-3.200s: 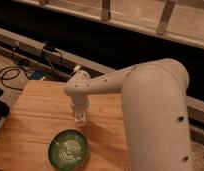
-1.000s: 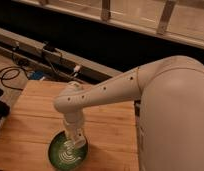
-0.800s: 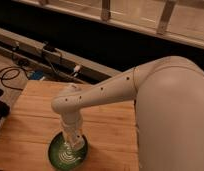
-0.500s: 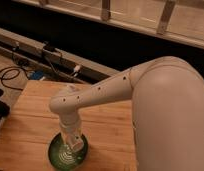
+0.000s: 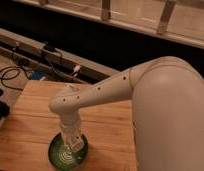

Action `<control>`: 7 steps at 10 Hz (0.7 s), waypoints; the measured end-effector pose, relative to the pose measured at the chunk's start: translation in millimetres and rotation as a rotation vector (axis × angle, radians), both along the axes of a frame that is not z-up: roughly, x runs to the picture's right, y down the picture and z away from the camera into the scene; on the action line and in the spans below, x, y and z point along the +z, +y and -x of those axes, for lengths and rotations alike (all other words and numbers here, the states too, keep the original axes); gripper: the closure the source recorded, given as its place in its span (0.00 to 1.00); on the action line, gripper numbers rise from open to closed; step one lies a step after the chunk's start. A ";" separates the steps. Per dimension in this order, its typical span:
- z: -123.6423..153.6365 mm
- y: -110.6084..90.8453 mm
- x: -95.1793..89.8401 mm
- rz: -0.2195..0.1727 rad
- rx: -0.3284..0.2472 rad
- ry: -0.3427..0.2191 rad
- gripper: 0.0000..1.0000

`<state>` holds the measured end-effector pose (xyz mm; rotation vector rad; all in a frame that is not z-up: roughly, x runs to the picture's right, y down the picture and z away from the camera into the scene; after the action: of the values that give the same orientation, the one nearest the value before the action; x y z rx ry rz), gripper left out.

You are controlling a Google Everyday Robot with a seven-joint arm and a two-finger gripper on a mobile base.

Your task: Place the bottle in the ceramic bowl

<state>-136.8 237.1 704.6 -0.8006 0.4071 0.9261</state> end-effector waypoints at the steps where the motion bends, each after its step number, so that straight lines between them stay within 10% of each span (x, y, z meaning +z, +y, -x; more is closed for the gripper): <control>1: 0.2 0.0 0.0 0.000 0.000 0.000 0.26; 7: 0.3 -0.1 -0.1 0.000 0.000 0.000 0.20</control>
<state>-137.1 237.0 704.6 -0.8007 0.4066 0.9260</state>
